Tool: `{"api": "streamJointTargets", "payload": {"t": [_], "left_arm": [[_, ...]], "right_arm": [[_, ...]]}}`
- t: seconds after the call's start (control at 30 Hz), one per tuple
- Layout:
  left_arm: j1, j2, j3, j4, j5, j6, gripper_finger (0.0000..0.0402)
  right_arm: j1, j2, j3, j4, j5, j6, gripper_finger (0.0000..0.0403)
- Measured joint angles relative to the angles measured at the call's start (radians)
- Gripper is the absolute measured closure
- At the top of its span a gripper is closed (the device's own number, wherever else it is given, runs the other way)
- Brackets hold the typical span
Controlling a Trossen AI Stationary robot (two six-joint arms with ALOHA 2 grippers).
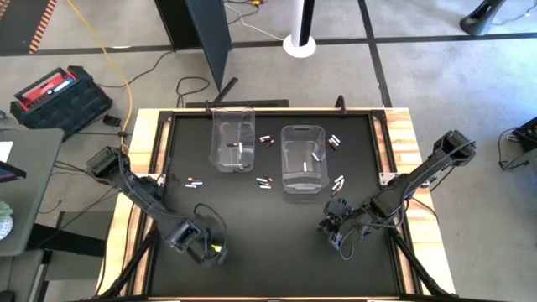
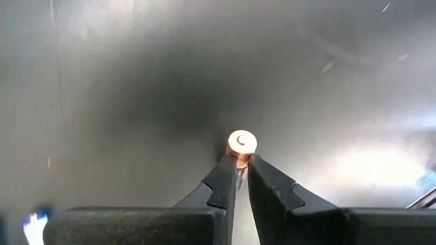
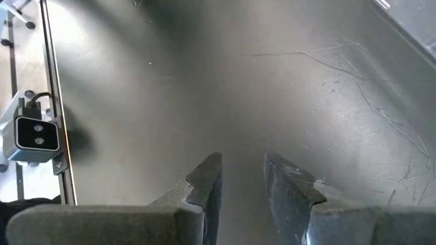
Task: Sort batteries
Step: Put the black battery into the left transparent bin
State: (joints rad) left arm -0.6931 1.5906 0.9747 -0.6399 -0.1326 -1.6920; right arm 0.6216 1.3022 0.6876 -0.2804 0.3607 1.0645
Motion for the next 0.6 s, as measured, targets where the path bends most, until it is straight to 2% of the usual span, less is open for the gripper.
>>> {"api": "streamJointTargets", "payload": {"t": [0.2,0.37,0.6], "left_arm": [[0.115,0.0,0.01,-0.04,0.011,0.183,0.037],[0.194,0.0,0.01,-0.073,0.019,0.266,0.037],[0.252,0.0,0.01,-0.08,0.025,0.261,0.0369]], "right_arm": [[0.0,0.0,0.0,0.0,0.0,-0.003,0.0276],[0.0,0.0,0.0,-0.001,0.0,0.005,0.0276],[0.0,0.0,0.0,-0.001,0.0,0.034,0.0276]]}}
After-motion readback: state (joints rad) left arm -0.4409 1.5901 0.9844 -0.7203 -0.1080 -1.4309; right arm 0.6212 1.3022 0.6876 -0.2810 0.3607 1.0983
